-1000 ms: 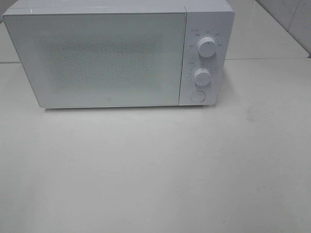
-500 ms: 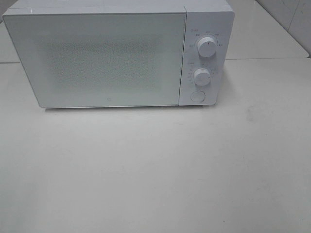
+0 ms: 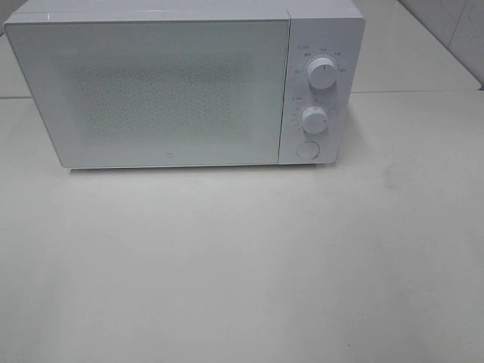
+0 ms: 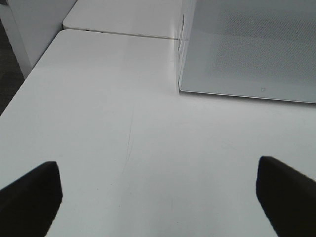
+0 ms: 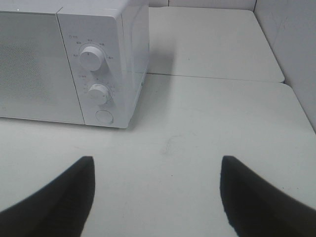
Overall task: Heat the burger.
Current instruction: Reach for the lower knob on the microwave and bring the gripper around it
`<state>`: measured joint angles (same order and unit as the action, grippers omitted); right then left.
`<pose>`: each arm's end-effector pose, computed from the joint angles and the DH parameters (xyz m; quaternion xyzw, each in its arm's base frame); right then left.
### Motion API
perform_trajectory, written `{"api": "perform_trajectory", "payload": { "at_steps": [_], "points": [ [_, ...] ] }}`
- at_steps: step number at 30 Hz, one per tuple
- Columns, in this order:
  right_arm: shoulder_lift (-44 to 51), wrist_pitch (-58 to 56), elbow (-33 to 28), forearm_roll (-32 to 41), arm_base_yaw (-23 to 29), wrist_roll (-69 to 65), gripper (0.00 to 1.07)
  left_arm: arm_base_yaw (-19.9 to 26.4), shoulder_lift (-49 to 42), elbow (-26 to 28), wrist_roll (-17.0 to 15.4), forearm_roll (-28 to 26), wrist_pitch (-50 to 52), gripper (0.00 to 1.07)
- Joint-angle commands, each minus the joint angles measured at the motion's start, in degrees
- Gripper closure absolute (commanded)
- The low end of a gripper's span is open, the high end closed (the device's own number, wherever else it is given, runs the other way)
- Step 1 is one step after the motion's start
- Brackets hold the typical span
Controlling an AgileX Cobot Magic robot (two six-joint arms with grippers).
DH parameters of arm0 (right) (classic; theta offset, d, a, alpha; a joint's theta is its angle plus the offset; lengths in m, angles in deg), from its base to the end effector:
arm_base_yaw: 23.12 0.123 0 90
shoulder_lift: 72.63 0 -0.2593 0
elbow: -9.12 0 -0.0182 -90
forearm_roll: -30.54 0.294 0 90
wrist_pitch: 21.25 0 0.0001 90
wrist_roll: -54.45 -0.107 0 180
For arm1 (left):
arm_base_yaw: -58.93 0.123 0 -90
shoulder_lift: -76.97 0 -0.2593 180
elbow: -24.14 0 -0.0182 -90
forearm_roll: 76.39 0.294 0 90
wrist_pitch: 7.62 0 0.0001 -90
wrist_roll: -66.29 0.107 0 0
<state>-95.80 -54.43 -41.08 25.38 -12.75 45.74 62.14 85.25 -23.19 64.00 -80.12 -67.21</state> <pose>0.1392 0.0201 0.2963 -0.0271 0.8004 0.0573 0.5961 0.0726 -0.0019 0.2959 -0.0394 0.8430 -0.0282 0.5358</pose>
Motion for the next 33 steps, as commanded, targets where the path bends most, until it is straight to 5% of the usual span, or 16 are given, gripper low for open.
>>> {"api": "perform_trajectory", "payload": {
  "at_steps": [1,33],
  "points": [
    [-4.3,8.5,-2.2,-0.3,-0.1,0.0,0.39,0.2,-1.1,-0.3,-0.1,-0.2,0.3,0.06],
    [-42.3,50.9,-3.7,-0.2,-0.1,0.5,0.39,0.2,-1.1,-0.3,-0.1,-0.2,0.3,0.06]
  ]
}}
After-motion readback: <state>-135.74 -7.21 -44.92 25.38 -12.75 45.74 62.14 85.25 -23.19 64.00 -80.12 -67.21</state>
